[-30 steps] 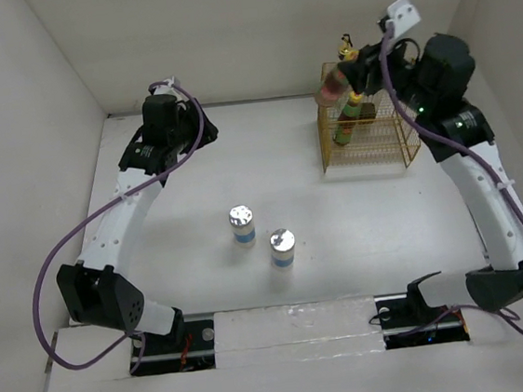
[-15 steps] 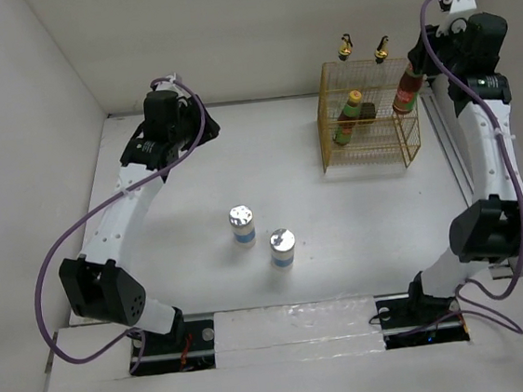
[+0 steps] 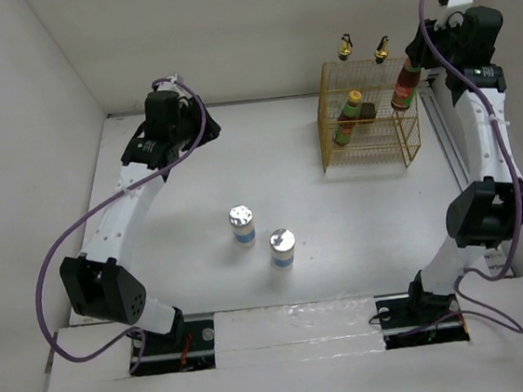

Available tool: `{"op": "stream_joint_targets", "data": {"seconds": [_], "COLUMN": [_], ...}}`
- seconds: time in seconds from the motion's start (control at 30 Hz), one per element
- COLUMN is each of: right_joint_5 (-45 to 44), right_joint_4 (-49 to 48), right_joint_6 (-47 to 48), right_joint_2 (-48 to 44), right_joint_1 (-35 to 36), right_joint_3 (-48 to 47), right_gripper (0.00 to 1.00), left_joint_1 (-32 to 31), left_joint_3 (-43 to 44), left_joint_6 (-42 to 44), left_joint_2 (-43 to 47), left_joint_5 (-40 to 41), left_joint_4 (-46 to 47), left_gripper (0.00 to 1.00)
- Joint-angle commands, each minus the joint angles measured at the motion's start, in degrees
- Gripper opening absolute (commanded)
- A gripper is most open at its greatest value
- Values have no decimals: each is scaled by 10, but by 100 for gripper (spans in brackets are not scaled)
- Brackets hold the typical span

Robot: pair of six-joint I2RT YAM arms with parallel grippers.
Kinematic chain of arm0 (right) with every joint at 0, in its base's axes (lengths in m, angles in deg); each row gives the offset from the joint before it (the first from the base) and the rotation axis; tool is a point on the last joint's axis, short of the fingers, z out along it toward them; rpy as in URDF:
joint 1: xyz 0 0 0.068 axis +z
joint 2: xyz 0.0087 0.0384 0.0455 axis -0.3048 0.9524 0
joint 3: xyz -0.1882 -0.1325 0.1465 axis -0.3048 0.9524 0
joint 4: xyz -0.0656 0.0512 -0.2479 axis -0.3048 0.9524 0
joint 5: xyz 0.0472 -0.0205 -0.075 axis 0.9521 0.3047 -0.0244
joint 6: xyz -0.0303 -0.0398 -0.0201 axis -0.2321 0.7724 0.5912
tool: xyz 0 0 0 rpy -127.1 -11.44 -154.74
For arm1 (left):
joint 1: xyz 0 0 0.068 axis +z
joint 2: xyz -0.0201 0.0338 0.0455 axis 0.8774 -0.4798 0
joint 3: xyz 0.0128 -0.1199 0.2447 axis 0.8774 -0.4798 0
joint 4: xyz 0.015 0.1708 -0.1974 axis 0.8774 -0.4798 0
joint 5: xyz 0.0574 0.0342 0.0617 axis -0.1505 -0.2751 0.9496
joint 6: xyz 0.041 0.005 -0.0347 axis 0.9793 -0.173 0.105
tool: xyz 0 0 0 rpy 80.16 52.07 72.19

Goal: Organize the condiment bottles

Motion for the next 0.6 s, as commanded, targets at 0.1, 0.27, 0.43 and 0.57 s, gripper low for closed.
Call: {"op": "stream_joint_targets", "data": {"seconds": [0.1,0.27,0.43,0.57], "right_joint_5": [13,6,-7,-13], "right_joint_4": [-97,-110,-131,-161], "right_joint_6": [-7,-7,-7,-7], "right_joint_2": [12,23,28,13], "right_joint_1": [4,15,26,32], "right_joint_3": [-39,-39,7,97], "right_gripper": [1,1,1,2], "left_joint_1": [1,1,1,1], "left_joint_3": [24,35,40,40], "left_joint_6": [9,9,9,9], "left_joint_2": [-7,-14,-25,-30], "left_joint_5": [-6,-1,-1,-1], "left_joint_4": [2,2,-3,-3], "left_gripper": [49,49,49,49]}}
